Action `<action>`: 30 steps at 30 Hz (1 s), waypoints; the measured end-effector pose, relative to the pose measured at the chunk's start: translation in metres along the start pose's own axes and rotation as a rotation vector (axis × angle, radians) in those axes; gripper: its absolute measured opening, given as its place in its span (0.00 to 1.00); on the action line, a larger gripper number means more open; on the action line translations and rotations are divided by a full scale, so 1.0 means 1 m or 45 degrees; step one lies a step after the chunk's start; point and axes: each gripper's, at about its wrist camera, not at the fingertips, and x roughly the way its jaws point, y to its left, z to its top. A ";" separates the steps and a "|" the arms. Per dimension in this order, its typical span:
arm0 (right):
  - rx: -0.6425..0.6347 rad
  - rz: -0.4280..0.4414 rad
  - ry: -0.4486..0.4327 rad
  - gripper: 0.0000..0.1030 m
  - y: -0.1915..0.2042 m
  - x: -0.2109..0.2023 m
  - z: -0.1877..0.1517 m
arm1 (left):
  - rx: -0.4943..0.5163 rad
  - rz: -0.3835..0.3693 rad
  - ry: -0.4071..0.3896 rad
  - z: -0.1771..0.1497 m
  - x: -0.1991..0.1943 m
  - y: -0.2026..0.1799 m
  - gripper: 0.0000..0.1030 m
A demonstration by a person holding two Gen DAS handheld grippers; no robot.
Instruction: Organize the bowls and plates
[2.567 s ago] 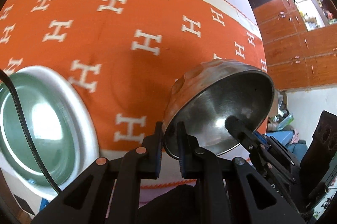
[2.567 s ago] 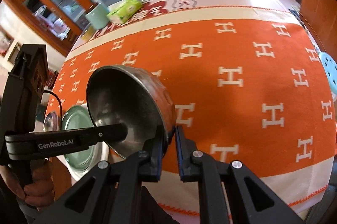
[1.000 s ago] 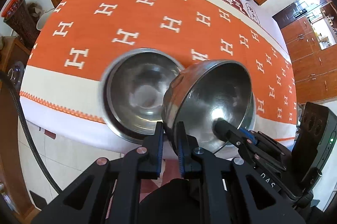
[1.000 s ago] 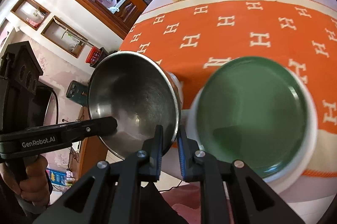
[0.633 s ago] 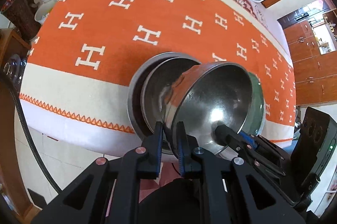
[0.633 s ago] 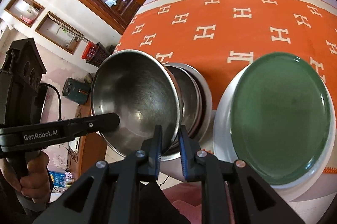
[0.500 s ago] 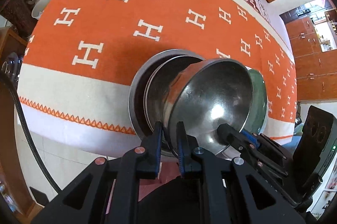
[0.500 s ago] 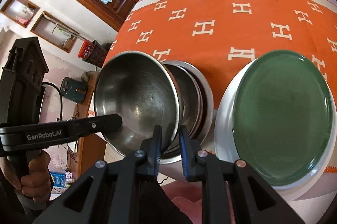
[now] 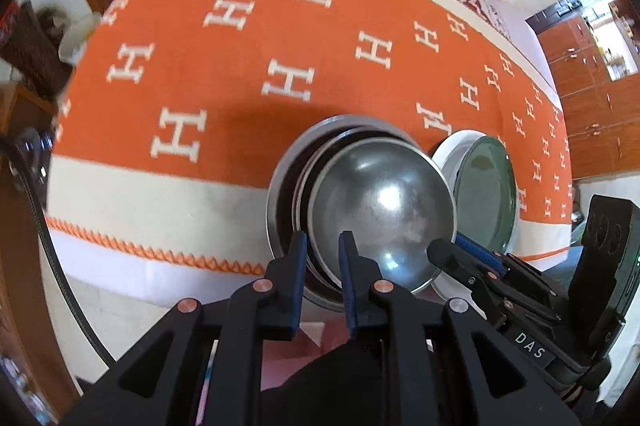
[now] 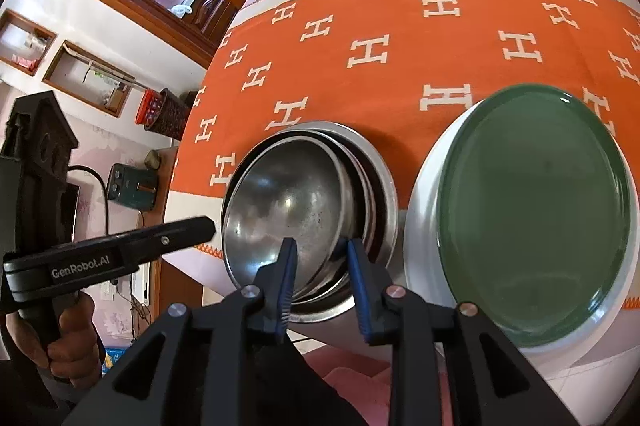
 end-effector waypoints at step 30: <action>0.381 0.256 0.189 0.49 -0.049 0.019 -0.013 | 0.108 0.050 0.058 0.008 0.026 0.013 0.50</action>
